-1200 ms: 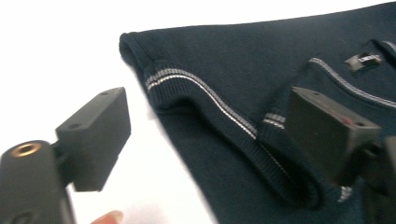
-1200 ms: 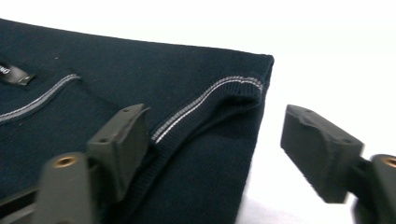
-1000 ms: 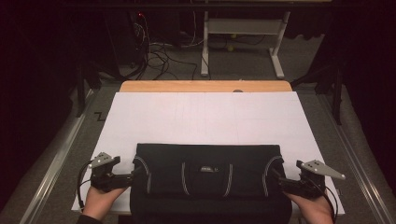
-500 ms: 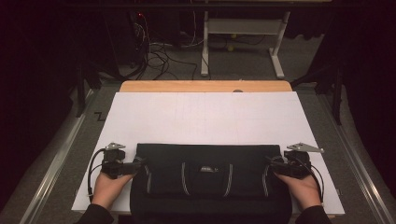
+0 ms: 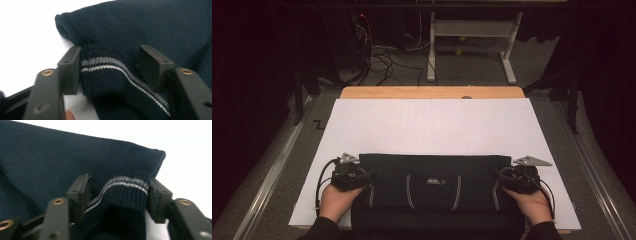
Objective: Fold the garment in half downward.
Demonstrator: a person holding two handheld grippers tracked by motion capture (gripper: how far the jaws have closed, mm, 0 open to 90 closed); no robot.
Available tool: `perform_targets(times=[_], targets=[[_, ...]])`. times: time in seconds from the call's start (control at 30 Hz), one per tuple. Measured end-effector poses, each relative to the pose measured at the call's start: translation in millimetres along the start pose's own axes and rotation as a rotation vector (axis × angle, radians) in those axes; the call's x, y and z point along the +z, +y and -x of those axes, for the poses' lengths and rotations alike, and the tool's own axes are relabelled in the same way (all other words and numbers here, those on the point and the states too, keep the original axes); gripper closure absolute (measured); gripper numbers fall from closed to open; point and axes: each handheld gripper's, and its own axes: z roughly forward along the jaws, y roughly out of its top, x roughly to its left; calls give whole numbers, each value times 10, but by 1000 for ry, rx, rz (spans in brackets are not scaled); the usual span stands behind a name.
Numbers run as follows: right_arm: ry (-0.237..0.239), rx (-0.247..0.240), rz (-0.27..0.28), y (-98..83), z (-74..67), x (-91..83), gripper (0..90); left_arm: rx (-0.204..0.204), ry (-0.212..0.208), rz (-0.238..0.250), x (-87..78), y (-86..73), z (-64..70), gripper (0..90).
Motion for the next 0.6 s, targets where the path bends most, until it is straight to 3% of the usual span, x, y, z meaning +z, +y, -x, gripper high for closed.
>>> perform_targets(times=[0.37,0.6], targets=[[56,-8,17,-23,-51,10,754,-53,-61,40,9,-43,-15,638],[55,-28,32,-34,-66,2,781,-70,-75,76,-26,-57,-26,712]])
